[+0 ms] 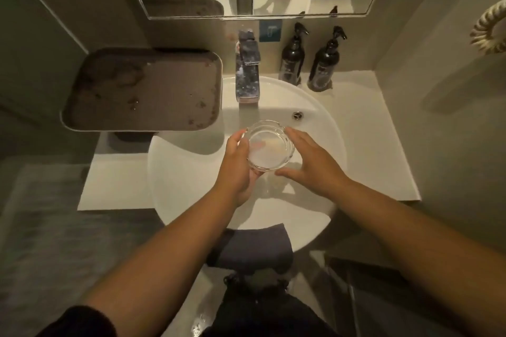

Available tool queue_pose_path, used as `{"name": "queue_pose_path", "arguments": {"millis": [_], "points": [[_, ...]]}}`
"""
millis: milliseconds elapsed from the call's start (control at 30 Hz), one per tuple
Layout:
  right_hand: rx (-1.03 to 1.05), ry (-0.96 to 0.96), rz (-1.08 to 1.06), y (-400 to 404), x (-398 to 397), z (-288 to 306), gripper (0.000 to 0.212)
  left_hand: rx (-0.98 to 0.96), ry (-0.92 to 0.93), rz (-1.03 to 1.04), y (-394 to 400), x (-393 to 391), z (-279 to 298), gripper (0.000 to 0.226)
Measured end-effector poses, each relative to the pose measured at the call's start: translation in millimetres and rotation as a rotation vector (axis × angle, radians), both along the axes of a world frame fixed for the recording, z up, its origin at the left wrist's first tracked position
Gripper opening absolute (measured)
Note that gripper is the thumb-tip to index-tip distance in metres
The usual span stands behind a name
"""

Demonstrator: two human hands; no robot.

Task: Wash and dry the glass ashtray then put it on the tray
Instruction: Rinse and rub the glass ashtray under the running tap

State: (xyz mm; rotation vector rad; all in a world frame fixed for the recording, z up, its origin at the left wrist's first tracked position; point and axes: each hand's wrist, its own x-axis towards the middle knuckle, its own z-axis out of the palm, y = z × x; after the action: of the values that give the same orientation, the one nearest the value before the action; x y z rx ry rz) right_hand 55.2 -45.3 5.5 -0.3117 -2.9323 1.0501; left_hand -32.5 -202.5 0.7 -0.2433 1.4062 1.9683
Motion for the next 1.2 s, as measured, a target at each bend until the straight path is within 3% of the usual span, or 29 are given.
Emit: {"name": "queue_pose_path", "arguments": {"millis": [233, 467, 567, 667, 833, 1200], "points": [[0.035, -0.064, 0.097, -6, -32, 25, 0.093, 0.061, -0.058, 0.066, -16, -29, -6, 0.022], [0.441, 0.225, 0.176, 29, -102, 103, 0.081, 0.050, -0.034, -0.003, -22, -39, -11, 0.033], [0.607, 0.172, 0.343, 28, -138, 121, 0.076, 0.043, -0.036, -0.005, -22, -43, -12, 0.019], [0.723, 0.102, 0.450, 22, -162, 124, 0.068, 0.034, -0.031, 0.000, -21, -47, -15, 0.022], [0.758, 0.132, 0.428, 13, -178, 126, 0.043, 0.002, -0.038, 0.016, -16, -50, -18, 0.038], [0.661, 0.169, 0.361, 14, -189, 133, 0.037, -0.012, -0.028, 0.012, -12, -48, -19, 0.032]]}}
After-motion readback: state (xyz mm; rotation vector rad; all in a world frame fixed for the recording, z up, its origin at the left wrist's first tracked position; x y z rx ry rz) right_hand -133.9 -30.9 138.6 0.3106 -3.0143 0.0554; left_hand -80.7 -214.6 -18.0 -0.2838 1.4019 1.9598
